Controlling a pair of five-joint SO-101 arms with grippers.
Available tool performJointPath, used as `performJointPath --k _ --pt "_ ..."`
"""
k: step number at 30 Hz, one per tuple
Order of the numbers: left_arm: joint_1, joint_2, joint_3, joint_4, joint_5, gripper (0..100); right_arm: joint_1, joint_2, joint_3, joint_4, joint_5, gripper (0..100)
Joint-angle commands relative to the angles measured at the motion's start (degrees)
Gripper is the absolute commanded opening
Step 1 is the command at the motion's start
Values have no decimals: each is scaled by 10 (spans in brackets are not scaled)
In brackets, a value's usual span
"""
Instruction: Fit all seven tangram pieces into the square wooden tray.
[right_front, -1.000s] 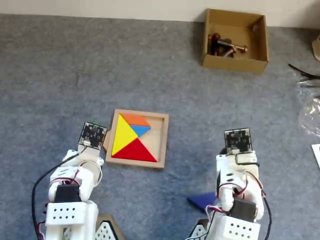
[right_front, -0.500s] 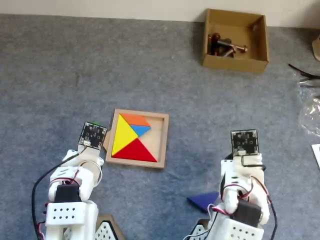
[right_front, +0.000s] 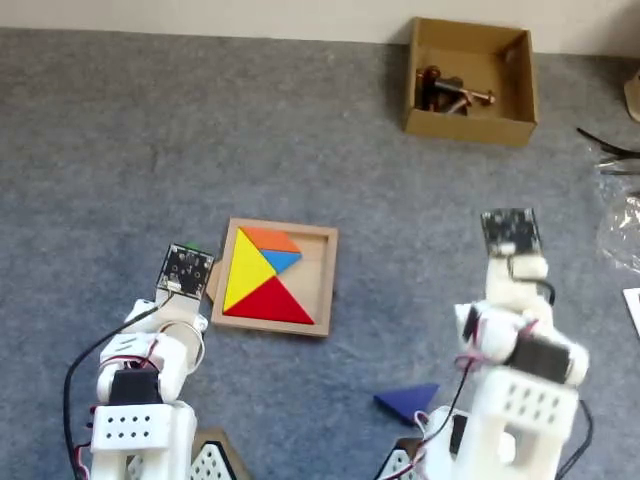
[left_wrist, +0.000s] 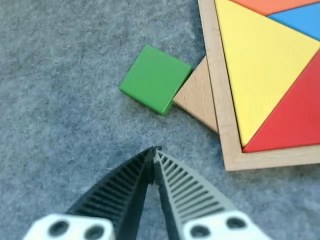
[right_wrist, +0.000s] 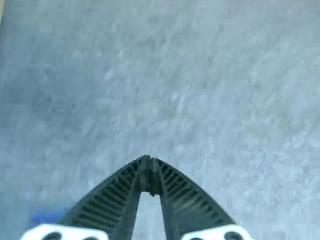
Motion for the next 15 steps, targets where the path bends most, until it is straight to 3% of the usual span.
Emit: performJointPath --k 1,7,15 --pt "7 -8 13 4 -4 7 -5 116 -133 78 56 11" --pt "7 -8 13 4 -4 7 -57 171 -216 162 120 11" --pt "7 -8 13 4 -4 7 -191 171 -115 218 233 11"
